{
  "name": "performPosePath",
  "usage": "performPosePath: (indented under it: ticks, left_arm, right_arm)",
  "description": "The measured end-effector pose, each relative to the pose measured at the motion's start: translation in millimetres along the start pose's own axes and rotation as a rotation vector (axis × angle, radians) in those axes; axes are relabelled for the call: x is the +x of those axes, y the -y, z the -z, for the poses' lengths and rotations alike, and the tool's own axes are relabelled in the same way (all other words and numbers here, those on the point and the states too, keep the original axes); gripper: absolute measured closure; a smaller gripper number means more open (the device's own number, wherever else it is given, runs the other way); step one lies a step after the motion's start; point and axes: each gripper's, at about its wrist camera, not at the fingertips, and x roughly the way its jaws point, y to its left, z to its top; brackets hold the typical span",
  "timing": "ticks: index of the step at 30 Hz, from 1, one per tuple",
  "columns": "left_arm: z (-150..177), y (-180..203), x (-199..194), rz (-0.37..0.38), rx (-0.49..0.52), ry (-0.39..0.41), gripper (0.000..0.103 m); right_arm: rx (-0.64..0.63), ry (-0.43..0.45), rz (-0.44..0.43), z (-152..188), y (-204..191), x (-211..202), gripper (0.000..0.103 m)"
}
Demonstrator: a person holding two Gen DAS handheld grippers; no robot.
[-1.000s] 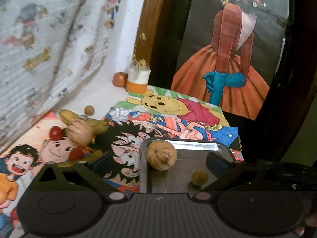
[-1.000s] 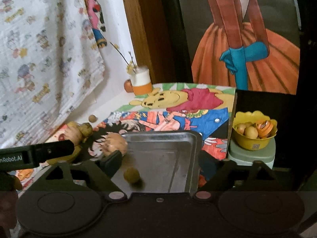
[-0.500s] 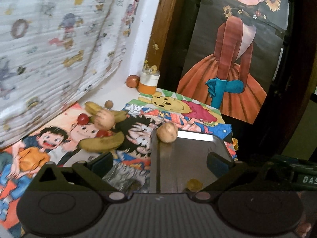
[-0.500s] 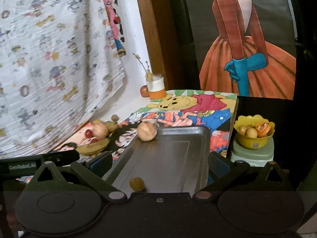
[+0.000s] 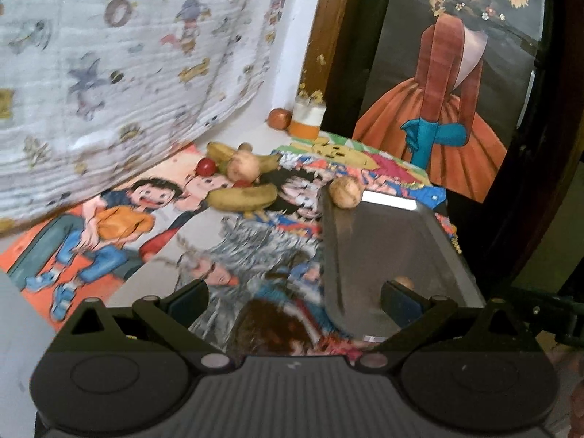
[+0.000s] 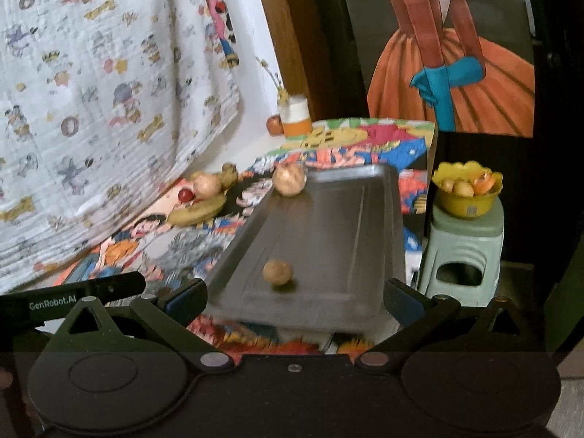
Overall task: Organize fruits
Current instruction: 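Withdraw both tools from the tray back toward the banana and remaining fruits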
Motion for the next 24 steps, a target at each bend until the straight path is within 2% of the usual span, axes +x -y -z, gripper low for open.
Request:
performPosePath:
  ticks: [13, 20, 24]
  left_arm:
    - [26, -34, -18, -0.091, -0.033, -0.064, 0.0]
    - [30, -49, -22, -0.139, -0.045, -0.079, 0.0]
    - [27, -61, -21, -0.164, -0.07, -0.081, 0.0]
  right_arm:
    - [-0.016, -0.116, -0.043, 26, -29, 7, 0.001]
    - [-0.06, -0.155, -0.098, 25, -51, 18, 0.001]
    - [-0.079, -0.154, -0.098, 19, -60, 28, 0.001]
